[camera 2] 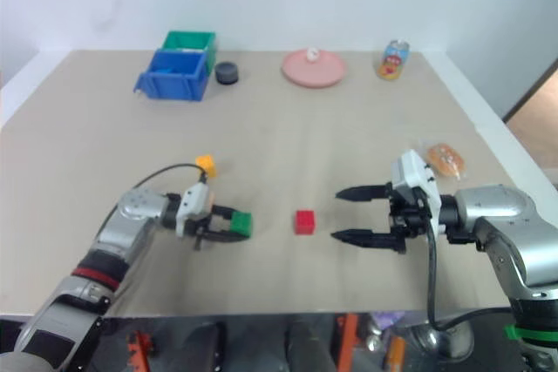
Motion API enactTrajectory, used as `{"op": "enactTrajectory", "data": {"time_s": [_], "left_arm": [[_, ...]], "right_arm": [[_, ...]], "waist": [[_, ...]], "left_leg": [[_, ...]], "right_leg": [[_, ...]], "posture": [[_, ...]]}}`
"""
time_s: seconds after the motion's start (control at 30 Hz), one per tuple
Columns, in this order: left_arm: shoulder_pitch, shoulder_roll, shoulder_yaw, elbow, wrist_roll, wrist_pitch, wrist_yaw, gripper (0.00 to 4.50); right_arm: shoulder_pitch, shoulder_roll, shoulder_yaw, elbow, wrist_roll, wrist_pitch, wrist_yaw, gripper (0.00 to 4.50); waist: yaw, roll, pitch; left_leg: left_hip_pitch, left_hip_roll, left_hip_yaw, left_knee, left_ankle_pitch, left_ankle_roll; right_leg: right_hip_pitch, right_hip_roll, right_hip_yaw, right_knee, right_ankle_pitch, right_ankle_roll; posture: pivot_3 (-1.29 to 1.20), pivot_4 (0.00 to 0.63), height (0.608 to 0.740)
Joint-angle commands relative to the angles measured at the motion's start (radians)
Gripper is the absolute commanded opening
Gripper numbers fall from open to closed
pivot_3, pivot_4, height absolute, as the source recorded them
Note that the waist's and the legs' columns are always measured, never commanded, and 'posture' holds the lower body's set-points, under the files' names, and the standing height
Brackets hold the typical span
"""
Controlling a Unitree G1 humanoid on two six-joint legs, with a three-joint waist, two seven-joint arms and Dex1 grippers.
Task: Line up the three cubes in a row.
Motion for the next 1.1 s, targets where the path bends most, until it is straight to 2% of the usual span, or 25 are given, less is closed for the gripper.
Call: {"op": "enactTrajectory", "data": {"time_s": [0.03, 0.73, 0.8, 1.0, 1.03, 1.1], "left_arm": [[0.008, -0.007, 0.005, -0.028, -0.004, 0.004, 0.013, 1.33], [0.009, -0.021, -0.02, -0.019, 0.02, -0.002, 0.015, 1.33], [0.005, -0.023, -0.021, -0.02, 0.018, 0.009, 0.011, 2.36], [0.002, -0.021, -0.013, -0.026, 0.028, 0.007, 0.024, 4.27], [0.005, -0.021, -0.01, -0.035, 0.025, 0.01, 0.028, 4.45], [0.011, -0.022, -0.005, -0.057, 0.013, 0.019, 0.029, 4.45]], "right_arm": [[-0.023, 0.0, -0.004, -0.005, 0.001, -0.015, 0.007, 3.93], [-0.027, 0.008, 0.0, -0.004, 0.001, -0.018, -0.001, 3.93], [-0.029, 0.01, 0.002, -0.003, 0.0, -0.019, -0.002, 3.93], [-0.031, 0.014, 0.002, 0.0, -0.003, -0.02, -0.002, 3.93], [-0.032, 0.014, 0.002, 0.001, -0.003, -0.02, -0.002, 3.93], [-0.034, 0.015, 0.002, 0.003, -0.004, -0.02, 0.0, 3.93]], "waist": [[0.0, 0.0, 0.0], [0.0, 0.001, 0.0], [0.0, 0.001, 0.0], [0.0, 0.001, 0.0], [0.0, 0.001, 0.0], [0.0, 0.001, 0.0]], "left_leg": [[0.0, 0.0, 0.0, 0.0, 0.0, 0.0], [0.002, 0.0, 0.0, 0.0, 0.0, 0.0], [0.002, 0.0, 0.0, 0.0, 0.0, 0.0], [0.003, 0.0, 0.0, 0.0, 0.0, 0.0], [0.003, 0.0, 0.0, 0.0, 0.0, 0.0], [0.003, 0.0, 0.0, 0.0, 0.0, 0.0]], "right_leg": [[0.0, 0.0, 0.0, 0.0, 0.0, 0.0], [0.002, 0.0, 0.0, 0.0, 0.0, 0.0], [0.003, 0.0, 0.0, 0.0, 0.0, 0.0], [0.003, 0.0, 0.0, 0.0, 0.0, 0.0], [0.004, 0.0, 0.0, 0.0, 0.0, 0.0], [0.004, 0.0, 0.0, 0.0, 0.0, 0.0]], "posture": [[0.0, 0.15, 0.736], [0.0, 0.15, 0.736], [0.0, 0.15, 0.736], [0.0, 0.15, 0.736], [0.0, 0.15, 0.736], [0.0, 0.15, 0.736]]}}
